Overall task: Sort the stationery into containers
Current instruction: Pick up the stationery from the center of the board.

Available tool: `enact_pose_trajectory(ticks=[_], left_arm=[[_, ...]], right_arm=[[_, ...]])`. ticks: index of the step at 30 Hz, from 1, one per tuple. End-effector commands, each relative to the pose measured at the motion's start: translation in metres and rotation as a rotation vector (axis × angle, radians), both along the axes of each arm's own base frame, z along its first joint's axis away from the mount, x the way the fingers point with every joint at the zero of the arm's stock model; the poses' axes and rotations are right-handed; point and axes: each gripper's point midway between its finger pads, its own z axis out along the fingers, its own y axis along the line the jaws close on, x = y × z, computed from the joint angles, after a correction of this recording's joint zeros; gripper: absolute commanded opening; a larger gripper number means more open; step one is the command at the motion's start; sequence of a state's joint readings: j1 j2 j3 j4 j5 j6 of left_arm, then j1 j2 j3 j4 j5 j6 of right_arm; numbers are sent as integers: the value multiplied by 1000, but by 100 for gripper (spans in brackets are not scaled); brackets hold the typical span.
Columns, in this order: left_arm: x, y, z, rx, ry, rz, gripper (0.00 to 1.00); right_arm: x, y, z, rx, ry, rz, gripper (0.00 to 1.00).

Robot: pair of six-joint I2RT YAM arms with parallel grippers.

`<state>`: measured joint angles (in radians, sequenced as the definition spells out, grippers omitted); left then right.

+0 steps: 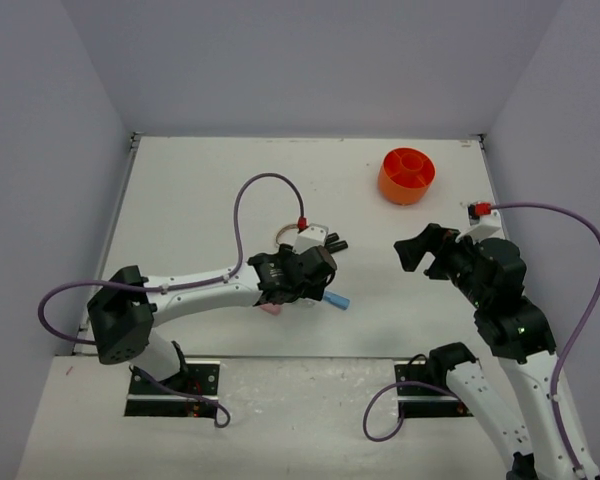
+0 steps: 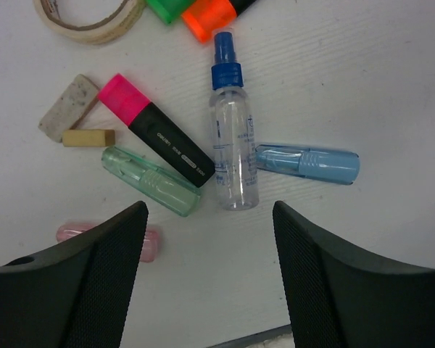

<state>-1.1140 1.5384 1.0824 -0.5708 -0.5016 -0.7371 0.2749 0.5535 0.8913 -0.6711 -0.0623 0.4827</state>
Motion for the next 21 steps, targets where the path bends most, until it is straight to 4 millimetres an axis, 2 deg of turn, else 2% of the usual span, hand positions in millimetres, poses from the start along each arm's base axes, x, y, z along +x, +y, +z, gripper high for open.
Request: enact_pose_trajectory(ticks=[1, 5, 12, 18, 21], left_arm=[[15, -30, 8, -101, -47, -13, 66], [20, -42, -5, -83, -23, -37, 62], [24, -35, -42, -20, 37, -14, 60], [22, -34, -65, 4, 65, -15, 45], [22, -34, -74, 8, 76, -15, 41]], right_arm=[[-5, 2, -2, -15, -9, 28, 99], [-6, 5, -4, -8, -9, 46, 99], [-5, 6, -6, -18, -9, 57, 99], [-4, 10, -6, -15, -7, 78, 99], [-5, 11, -7, -18, -1, 87, 99]])
